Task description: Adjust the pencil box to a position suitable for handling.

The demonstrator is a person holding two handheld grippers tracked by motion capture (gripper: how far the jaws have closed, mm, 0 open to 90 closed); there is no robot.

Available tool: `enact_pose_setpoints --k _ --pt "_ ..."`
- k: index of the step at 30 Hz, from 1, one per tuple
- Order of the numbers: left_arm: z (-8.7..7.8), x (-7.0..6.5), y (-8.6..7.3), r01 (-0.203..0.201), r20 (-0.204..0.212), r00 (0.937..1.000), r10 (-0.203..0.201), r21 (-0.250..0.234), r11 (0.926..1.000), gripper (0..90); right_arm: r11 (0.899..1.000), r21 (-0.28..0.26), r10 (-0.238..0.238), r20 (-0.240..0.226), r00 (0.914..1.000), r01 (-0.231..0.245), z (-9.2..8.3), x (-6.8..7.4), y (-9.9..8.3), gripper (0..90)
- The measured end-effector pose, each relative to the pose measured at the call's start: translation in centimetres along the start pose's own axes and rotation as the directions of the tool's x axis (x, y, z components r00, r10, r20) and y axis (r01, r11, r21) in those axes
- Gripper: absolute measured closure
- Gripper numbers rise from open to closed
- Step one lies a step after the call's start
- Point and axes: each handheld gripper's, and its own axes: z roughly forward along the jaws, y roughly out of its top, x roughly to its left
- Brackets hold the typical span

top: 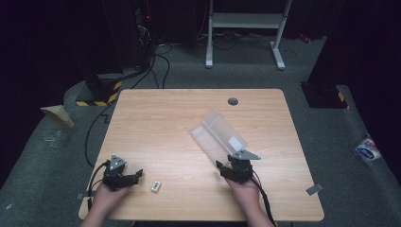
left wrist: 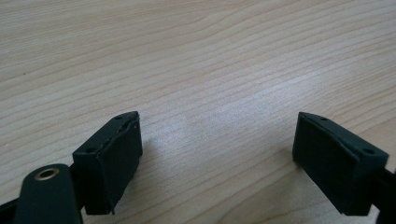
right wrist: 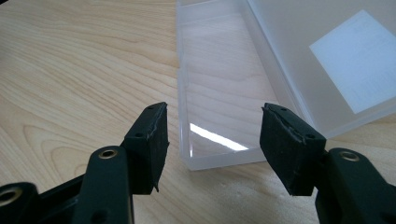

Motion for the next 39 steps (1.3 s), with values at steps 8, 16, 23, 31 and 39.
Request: enact_pose_setpoints --k 8,16,23,31,39 --pt "0.0 0.0 0.0 -0.001 0.000 1.0000 0.001 0.001 1.0000 16.1 1.000 -0.006 0.028 0.038 0.9989 -0.028 -0.4 -1.5 0.1 41.4" --pt "0.0 0.0 0.0 0.000 -0.001 1.0000 0.000 0.000 1.0000 16.2 1.000 0.003 0.027 0.073 0.9970 -0.027 -0.7 -2.4 0.1 41.2" --pt "0.0 0.0 0.0 0.000 0.000 1.0000 0.000 0.001 1.0000 16.2 1.000 -0.020 0.017 0.128 0.9916 -0.015 -1.3 -2.9 0.2 50.2" --pt "0.0 0.0 0.0 -0.002 0.001 1.0000 0.002 0.000 1.0000 16.2 0.998 0.006 0.056 0.121 0.9911 -0.057 -1.0 -3.3 -0.3 60.8" --pt "0.0 0.0 0.0 -0.001 0.001 1.0000 0.001 0.000 1.0000 16.2 0.998 0.021 0.059 0.120 0.9910 -0.062 -0.5 -3.1 -0.4 58.8"
